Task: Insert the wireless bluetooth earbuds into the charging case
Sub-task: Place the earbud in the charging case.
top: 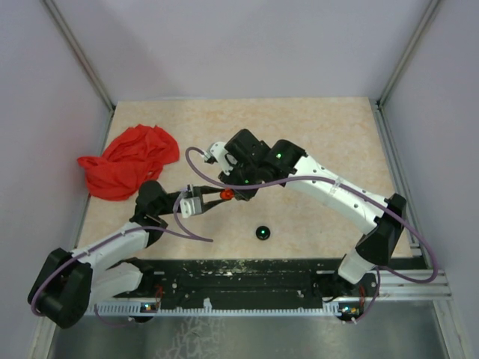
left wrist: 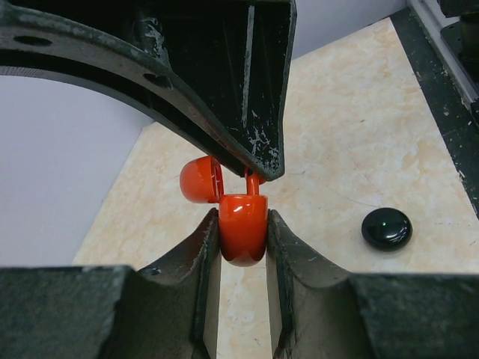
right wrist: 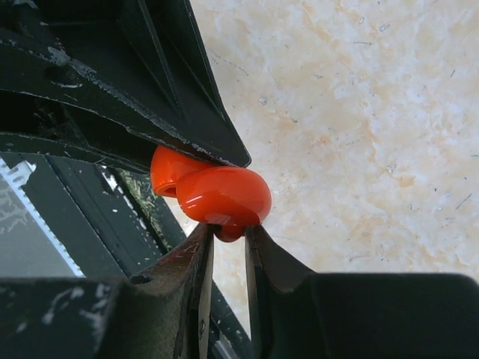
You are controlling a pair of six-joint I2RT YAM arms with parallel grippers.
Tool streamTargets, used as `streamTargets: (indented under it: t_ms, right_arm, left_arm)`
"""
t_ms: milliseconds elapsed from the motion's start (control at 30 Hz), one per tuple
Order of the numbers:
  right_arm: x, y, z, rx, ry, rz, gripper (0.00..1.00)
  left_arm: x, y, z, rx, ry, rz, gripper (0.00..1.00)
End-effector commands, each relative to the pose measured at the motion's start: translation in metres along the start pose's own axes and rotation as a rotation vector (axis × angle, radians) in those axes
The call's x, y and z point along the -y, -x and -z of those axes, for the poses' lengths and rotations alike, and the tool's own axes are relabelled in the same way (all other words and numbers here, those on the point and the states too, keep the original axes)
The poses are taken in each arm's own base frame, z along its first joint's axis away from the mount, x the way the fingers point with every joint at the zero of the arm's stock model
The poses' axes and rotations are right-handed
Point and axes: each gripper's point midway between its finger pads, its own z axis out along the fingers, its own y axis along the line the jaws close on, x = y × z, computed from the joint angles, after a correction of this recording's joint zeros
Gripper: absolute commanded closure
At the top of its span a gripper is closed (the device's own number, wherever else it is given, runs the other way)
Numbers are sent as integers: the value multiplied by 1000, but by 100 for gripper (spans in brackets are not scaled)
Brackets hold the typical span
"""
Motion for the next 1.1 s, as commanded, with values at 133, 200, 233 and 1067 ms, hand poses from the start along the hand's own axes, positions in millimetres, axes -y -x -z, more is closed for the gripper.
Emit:
streamTargets:
  t_ms: [133, 200, 233, 1067]
  right_arm:
    - [-15, 47, 12, 184, 47, 3, 71]
    - [-16, 46, 11, 184, 49, 2, 68]
    - [-16, 46, 11, 184, 50, 1, 67]
    - [-2, 30, 82, 504, 58, -73, 44]
  left_arm:
    - [2, 27, -5, 96, -34, -44, 99]
    - [3, 28, -5, 102, -39, -41, 99]
    - [4, 28, -5, 104, -42, -40, 99]
    - [-14, 36, -2, 150, 106, 74, 99]
